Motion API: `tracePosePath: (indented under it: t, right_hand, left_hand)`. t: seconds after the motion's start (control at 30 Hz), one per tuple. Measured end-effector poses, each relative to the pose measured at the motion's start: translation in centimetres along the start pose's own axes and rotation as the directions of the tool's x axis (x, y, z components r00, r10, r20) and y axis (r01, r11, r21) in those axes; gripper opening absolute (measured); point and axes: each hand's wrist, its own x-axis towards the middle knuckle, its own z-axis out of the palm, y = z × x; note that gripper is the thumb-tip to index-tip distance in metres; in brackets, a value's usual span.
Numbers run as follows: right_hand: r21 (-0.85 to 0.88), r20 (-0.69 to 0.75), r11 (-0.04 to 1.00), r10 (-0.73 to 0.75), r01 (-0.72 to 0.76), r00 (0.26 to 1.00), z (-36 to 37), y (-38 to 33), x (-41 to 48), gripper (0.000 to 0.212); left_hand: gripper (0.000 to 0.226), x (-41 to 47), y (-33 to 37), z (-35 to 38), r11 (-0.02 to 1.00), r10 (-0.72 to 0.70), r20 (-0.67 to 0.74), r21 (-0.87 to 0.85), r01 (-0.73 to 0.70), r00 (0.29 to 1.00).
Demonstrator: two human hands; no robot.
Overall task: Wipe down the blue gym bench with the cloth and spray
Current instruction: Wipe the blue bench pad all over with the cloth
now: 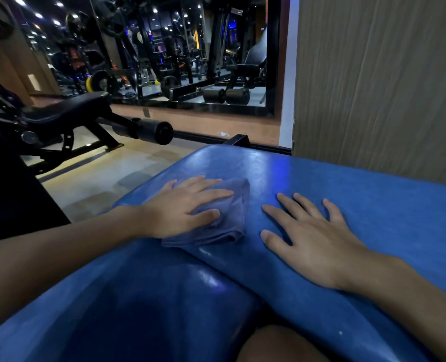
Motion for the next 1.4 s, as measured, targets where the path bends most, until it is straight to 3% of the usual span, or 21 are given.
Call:
tracePosePath:
  t: [0.1,0.23,0.43,0.6,0.9,1.07,1.17,1.4]
  right_hand:
    - [-0.002,0.002,1.0,0.0,0.0,1.0,0.0,0.1,0.0,0.067]
    - [0.01,0.0,1.0,-0.004,0.004,1.0,0.1,0.2,0.0,0.067]
    - [0.02,-0.008,1.0,-0.013,0.014,1.0,0.1,0.3,0.1,0.067]
    - [0.027,-0.021,0.999,-0.034,0.034,0.999,0.3,0.5,0.1,0.067]
    - [0.029,-0.029,0.999,-0.035,0.035,0.999,0.0,0.0,-0.8,0.057]
    - [-0.011,0.045,0.998,-0.061,0.062,0.997,-0.5,0.2,-3.4,0.06]
    - [-0.037,0.02,0.998,-0.057,0.058,0.998,-0.1,0.8,-5.6,0.062]
    - [0.003,-0.06,0.999,-0.037,0.038,0.997,0.7,0.9,-6.5,0.062]
  left_hand:
    - [0.063,2.4,-1.9,-0.4,0.997,-0.069,-0.085,-0.047,0.065,0.994]
    - [0.048,5.6,-5.1,-0.7,0.956,-0.278,-0.184,-0.148,0.253,0.943]
    - [0.079,4.8,-6.1,0.1,0.885,-0.465,-0.108,-0.085,0.457,0.879]
    - [0.074,1.0,-4.0,1.5,0.821,-0.57,-0.128,-0.077,0.565,0.811]
    - [0.076,0.2,1.1,1.4,0.714,-0.695,-0.093,-0.21,0.668,0.713]
    - [0.07,0.2,4.3,2.6,0.752,-0.648,-0.073,-0.222,0.621,0.758]
    - [0.069,0.4,3.6,2.3,0.755,-0.649,-0.12,-0.222,0.617,0.752]
    - [0.072,1.0,2.6,1.9,0.666,-0.742,-0.119,-0.243,0.705,0.66]
